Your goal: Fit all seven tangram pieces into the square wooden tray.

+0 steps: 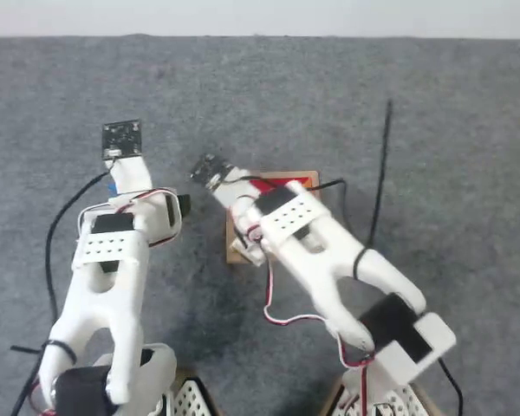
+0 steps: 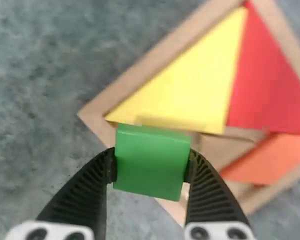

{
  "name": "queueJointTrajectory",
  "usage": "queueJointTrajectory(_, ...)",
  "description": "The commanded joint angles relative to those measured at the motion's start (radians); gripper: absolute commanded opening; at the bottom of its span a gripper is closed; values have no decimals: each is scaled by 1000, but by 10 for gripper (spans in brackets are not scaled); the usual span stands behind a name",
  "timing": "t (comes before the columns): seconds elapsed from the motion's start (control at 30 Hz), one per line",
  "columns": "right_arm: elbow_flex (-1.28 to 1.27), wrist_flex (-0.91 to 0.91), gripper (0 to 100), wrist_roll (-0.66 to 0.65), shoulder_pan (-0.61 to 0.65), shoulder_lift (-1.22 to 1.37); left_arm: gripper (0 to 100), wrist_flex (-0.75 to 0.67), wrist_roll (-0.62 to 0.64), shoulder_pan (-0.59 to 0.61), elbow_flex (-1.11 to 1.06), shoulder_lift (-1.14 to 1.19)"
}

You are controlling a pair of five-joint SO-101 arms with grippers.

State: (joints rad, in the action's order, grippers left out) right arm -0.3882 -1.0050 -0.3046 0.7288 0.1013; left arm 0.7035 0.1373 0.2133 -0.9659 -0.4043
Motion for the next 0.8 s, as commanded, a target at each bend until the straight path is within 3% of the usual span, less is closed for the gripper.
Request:
queueJointTrajectory(0.0, 11, 33, 47, -14, 13, 19, 247, -14, 9, 5, 38, -38)
queueJointTrajectory(0.17, 11, 38, 69, -14, -28, 51, 247, -14, 9, 5, 38, -38)
queueJointTrajectory(0.5, 38, -4, 314, -14, -71, 50, 247, -14, 8, -8, 36, -38)
queueJointTrajectory(0.77, 138, -87, 336, -14, -65, 50, 247, -11, -14, -15, 35, -38)
